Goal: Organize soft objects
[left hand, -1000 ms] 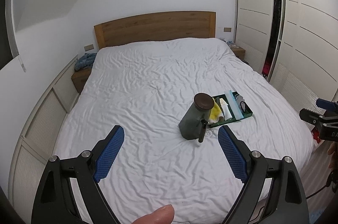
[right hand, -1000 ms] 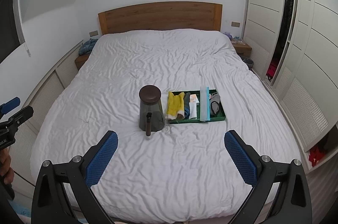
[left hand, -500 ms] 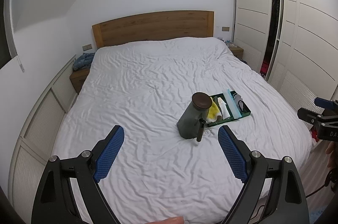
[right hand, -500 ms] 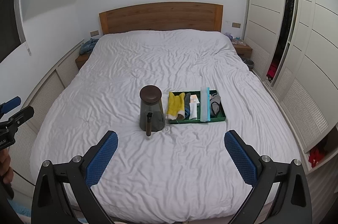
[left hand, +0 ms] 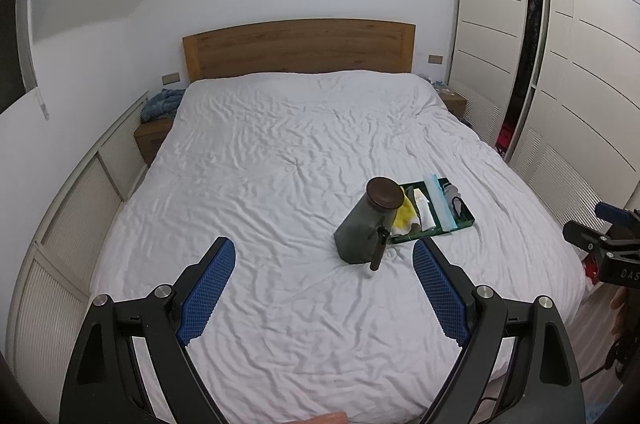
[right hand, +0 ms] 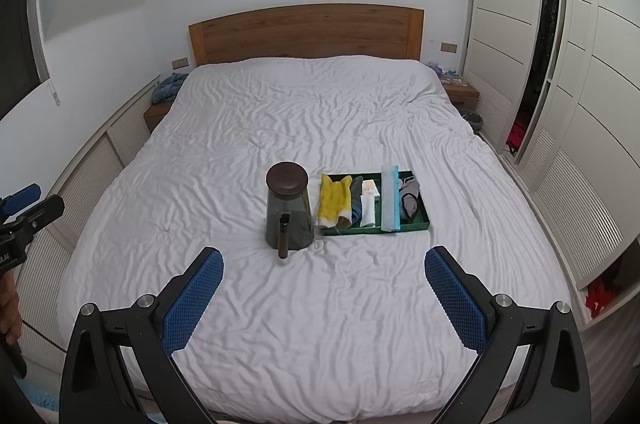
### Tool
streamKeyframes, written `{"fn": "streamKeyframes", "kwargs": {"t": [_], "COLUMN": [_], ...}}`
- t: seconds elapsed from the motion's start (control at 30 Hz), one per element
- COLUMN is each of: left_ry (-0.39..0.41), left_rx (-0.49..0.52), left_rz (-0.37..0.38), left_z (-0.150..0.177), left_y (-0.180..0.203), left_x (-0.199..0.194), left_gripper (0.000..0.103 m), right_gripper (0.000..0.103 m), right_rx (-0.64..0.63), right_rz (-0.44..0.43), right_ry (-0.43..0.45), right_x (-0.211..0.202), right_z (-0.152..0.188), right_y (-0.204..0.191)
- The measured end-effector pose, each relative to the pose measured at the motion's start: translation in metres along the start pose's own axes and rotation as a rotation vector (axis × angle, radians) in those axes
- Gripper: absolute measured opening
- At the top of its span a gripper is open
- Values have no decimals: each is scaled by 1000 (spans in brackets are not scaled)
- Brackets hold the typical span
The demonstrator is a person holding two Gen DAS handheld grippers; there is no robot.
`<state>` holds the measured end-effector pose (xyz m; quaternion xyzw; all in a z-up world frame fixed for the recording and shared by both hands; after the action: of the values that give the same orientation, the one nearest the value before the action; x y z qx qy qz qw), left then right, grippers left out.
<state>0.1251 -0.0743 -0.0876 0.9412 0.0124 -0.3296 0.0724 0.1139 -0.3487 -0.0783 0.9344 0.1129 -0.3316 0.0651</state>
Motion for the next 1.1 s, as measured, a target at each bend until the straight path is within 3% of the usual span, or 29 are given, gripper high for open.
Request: {"fn": "streamKeyframes", "kwargs": {"t": [0.6, 1.1], "left_ry": [48, 1], "left_rx": [11, -1], "left_rz": [-1, -3], "left_z": [0, 1], "left_y": [4, 2], "left_x": [-12, -8], "left_gripper": [87, 87], "right_gripper": [103, 103], "right_rx": [-9, -10], "right_rz": [-4, -6], "right_ry": [5, 4], "right_x": [0, 0], "right_z": [-4, -3], "right_y": [-1, -3]}}
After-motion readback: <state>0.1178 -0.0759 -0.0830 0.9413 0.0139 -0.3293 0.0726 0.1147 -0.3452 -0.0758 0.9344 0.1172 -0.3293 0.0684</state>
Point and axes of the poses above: each gripper's, at about its wrist camera, not at the fingertips, and x roughly the way its jaws point, y to its right, z to its underside, the point moved 6 cm from there along x, roughly the way its jaws point, and after that the axes turned 10 degrees about -x, right-handed, at the moved point
